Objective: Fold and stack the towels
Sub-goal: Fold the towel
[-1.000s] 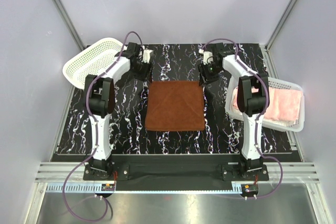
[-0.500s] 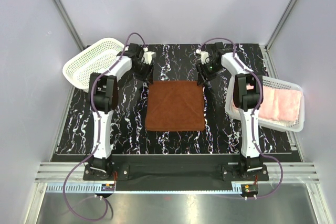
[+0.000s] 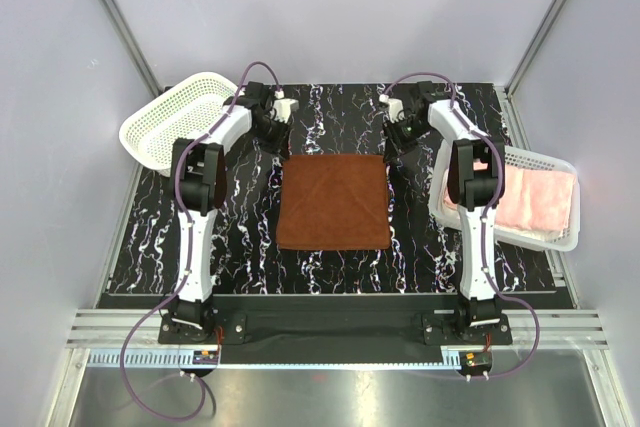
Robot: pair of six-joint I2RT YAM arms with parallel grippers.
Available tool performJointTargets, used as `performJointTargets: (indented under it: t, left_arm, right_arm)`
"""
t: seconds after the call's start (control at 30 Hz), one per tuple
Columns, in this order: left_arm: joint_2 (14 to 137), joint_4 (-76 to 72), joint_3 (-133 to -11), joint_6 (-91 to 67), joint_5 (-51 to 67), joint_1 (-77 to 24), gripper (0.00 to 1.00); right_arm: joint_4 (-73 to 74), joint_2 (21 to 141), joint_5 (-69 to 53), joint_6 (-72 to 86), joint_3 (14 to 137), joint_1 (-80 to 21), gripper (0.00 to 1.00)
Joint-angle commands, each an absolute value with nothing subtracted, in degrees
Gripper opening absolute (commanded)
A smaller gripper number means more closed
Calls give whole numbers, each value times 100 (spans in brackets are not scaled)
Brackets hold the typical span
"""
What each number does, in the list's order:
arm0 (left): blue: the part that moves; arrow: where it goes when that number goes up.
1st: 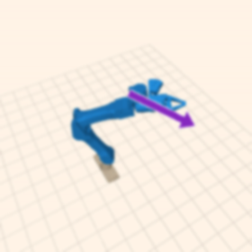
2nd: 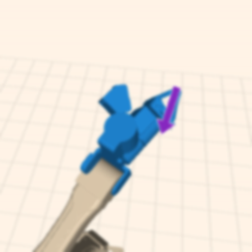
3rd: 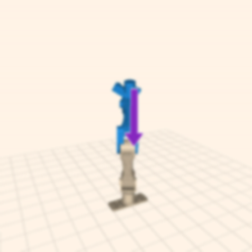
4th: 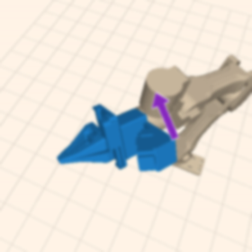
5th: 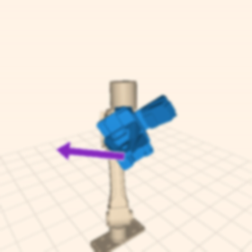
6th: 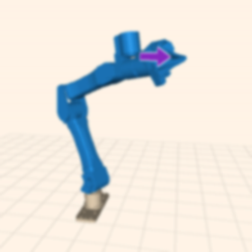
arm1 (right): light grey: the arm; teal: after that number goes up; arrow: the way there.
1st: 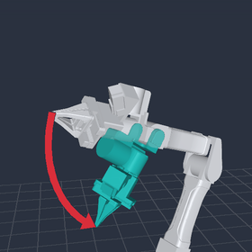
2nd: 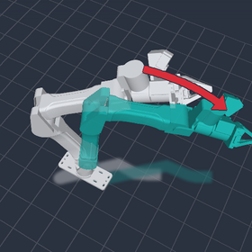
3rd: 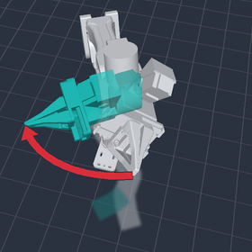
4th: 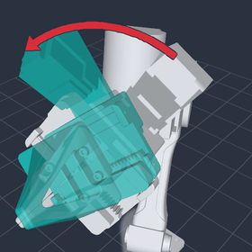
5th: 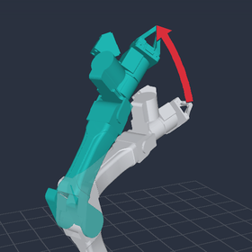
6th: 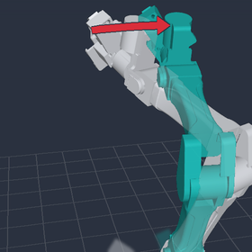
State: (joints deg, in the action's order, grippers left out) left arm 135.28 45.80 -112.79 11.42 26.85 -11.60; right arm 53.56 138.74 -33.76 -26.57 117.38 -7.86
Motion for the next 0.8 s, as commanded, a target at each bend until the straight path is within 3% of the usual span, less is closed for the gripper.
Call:
performJointTargets:
  t: [0.0,0.03,0.13,0.27,0.4,0.77]
  left_arm:
    - [13623,4597,-11584,1283,2953,-1125,20]
    - [13640,4605,-11619,1275,3014,-1125,12]
    - [13641,4562,-11646,1222,3129,-1125,7]
    - [13711,4605,-11750,1186,3120,-1116,10]
    - [13799,4728,-11882,1187,3120,-1125,7]
    - [13895,4808,-12023,1187,3111,-1125,0]
  right_arm:
    - [5397,13966,-3603,-2804,11848,-703,28]
    - [5405,13992,-3691,-2812,11848,-712,22]
    - [5309,14010,-3709,-2778,11830,-703,19]
    - [5317,14010,-3683,-2821,11883,-703,47]
    - [5440,14018,-3858,-2979,12023,-694,55]
    - [5783,14449,-4184,-3041,12595,-686,47]
